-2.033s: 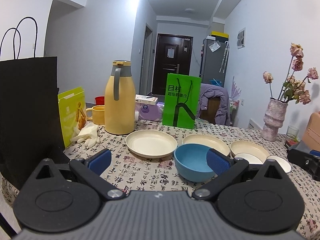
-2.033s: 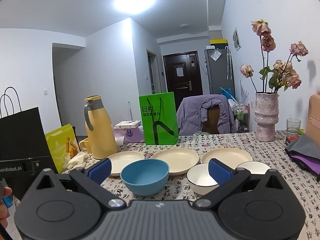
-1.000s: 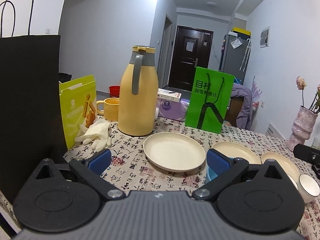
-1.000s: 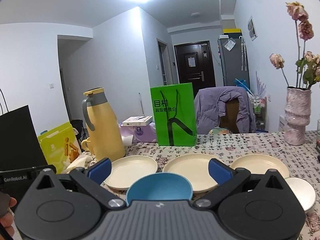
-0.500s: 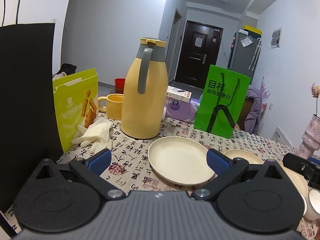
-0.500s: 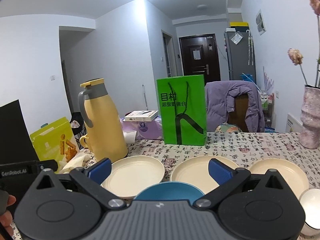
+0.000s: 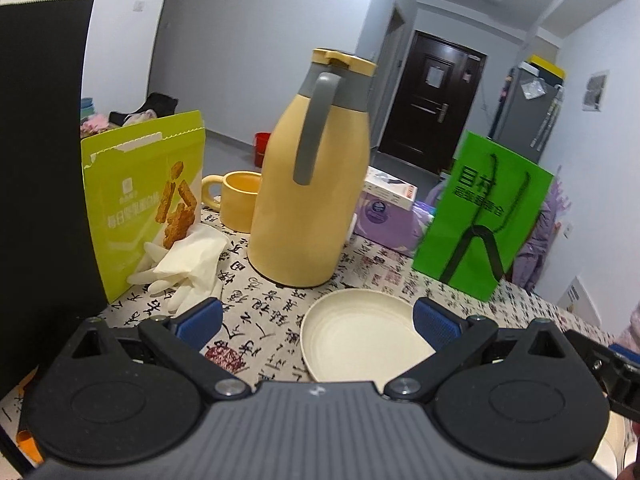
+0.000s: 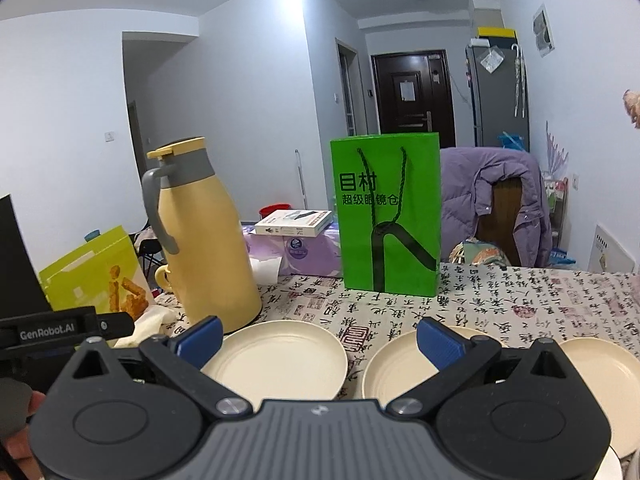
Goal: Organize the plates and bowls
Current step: 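Move both tools forward toward the cream plates beside the yellow thermos, then lower the left tool onto the rim of the cream plate and close it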
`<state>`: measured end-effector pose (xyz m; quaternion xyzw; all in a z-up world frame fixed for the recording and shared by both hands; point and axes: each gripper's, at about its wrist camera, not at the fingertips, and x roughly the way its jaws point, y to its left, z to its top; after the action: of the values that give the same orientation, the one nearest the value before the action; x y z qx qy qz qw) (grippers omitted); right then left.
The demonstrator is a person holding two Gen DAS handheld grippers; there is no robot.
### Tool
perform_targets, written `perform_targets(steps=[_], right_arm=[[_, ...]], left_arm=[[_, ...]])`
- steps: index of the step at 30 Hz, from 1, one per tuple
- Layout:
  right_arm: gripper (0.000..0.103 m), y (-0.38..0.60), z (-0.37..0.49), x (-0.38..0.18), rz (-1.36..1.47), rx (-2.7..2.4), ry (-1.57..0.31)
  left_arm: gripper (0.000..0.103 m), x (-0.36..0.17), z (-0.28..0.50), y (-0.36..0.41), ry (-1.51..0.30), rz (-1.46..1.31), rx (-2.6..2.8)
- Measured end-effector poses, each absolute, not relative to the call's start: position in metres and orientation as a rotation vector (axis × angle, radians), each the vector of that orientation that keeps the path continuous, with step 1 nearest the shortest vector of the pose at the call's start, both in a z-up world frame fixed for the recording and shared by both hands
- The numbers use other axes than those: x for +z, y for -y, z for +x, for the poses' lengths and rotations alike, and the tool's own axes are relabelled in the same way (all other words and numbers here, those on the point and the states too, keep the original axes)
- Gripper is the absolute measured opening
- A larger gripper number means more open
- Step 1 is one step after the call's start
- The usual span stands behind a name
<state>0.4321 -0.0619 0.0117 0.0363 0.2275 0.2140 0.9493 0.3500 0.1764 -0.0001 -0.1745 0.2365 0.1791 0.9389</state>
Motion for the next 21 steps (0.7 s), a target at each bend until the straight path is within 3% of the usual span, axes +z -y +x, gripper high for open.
perform_targets(steps=[11, 21], right_arm=[[0.103, 0.038, 0.485, 0.003, 0.073, 0.403, -0.551], [0.103, 0.01, 0.517, -0.018, 0.025, 0.38, -0.622]], left_arm=[[0.103, -0.017, 0.401, -0.213, -0.502, -0.468, 0.486], [0.103, -0.068, 0.424, -0.233, -0.521, -0.45, 0.558]])
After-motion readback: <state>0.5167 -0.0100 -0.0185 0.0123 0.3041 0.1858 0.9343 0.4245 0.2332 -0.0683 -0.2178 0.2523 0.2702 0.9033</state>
